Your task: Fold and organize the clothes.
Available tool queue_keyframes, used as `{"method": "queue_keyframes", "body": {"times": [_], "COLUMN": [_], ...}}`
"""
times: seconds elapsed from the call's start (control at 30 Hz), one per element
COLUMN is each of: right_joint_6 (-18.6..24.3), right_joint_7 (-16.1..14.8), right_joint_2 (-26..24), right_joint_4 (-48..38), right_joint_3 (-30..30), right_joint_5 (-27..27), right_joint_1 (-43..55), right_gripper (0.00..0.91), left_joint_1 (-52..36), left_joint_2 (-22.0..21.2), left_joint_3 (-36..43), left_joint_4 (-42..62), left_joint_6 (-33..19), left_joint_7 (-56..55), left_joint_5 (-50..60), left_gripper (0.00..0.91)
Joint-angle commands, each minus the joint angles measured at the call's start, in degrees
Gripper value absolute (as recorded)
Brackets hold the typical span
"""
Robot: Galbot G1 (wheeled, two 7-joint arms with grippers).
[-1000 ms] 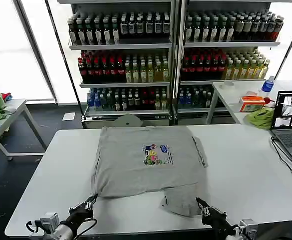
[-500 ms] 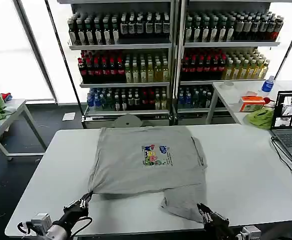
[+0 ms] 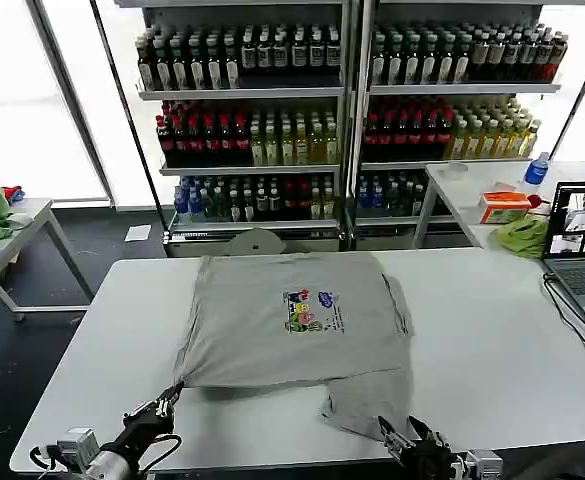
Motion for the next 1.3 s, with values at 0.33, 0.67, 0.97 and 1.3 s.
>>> {"method": "queue_keyframes", "body": {"times": [0.33, 0.67, 0.97, 1.3], "right_joint_6": [3.42, 1.93, 3.77, 5.53], "right_joint_7": [-0.1, 1.11, -1.29, -3.17], "right_joint_2": [-0.52, -0.72, -2.73, -6.37], "right_joint_4": [-0.85, -1.1, 3.96, 9.76], "right_joint_3": [-2.4, -2.16, 0.87, 5.6], "right_joint_5": [1.58, 1.31, 1.82, 1.86], "right_joint_1": [1.23, 0.6, -2.18, -11.73], "right_gripper": [0.0, 0.0, 0.0, 0.0], "left_joint_1": [0.13, -0.07, 0.91, 4.2], "left_joint_2": [-0.01, 0.26, 0.38, -0.8], "left_joint_3": [-0.45, -0.45, -1.18, -2.19], "left_joint_4": [0.34, 0.47, -0.94, -4.58], "left_joint_6": [-0.3, -0.35, -0.21, 1.14], "left_joint_7": [0.4, 0.42, 0.32, -0.66], "left_joint_5": [-0.2, -0.31, -0.47, -0.47], "left_gripper": [0.03, 0.03, 0.03, 0.03]}}
